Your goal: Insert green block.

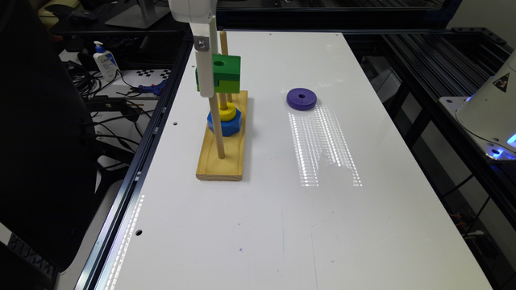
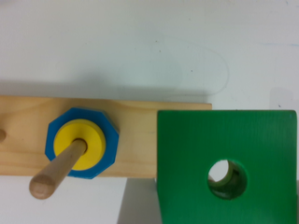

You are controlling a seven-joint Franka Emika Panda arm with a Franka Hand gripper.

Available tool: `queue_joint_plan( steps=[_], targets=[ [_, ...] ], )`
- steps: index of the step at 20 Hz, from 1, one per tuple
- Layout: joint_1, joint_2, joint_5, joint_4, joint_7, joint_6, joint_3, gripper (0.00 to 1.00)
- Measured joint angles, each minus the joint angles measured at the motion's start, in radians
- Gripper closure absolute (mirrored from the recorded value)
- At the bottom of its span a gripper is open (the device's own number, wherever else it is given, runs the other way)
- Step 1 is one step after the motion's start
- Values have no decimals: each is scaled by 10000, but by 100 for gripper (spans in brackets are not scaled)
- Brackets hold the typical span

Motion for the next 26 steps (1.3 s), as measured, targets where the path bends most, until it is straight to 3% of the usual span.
queue_joint_plan(
  steps=[4, 26],
  targets=[
    [-55, -11, -26, -2, -64, -89, -93, 100],
    [-92, -12, -33, -3, -63, -148, -65, 100]
  ],
)
